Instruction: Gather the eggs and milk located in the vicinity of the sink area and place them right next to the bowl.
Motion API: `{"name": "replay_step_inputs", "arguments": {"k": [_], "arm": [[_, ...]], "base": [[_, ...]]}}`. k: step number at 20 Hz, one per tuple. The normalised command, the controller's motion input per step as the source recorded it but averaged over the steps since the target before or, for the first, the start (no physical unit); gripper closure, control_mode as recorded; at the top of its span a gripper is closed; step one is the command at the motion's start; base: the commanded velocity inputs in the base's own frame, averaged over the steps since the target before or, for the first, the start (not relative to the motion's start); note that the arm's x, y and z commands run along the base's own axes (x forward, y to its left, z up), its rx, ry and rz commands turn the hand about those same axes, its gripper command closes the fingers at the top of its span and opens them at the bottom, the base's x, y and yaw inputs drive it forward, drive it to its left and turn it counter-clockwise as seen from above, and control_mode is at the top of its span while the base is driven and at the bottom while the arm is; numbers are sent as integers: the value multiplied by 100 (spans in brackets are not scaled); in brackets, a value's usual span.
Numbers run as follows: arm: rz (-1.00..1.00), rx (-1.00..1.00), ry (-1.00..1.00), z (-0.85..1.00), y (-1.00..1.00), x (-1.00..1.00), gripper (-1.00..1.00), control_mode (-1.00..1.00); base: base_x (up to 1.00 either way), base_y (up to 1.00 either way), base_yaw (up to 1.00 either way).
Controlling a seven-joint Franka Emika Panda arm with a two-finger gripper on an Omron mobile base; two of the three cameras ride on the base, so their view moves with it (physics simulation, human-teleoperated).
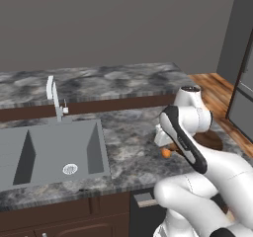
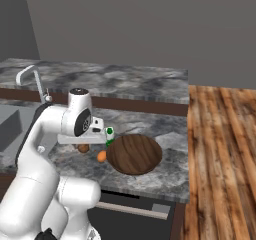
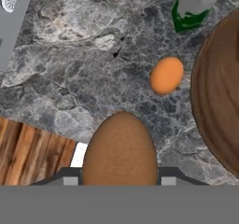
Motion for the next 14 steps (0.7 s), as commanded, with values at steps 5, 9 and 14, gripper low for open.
{"name": "replay_step_inputs", "arguments": {"k": [5,9,14], "arm": [[1,0,0,11,-100,0,100,-100],[2,0,0,0,-100,0,100,-100],[3,0,0,0,-100,0,100,-100]], "base": [[0,0,0],[0,0,0],[0,0,0]]}}
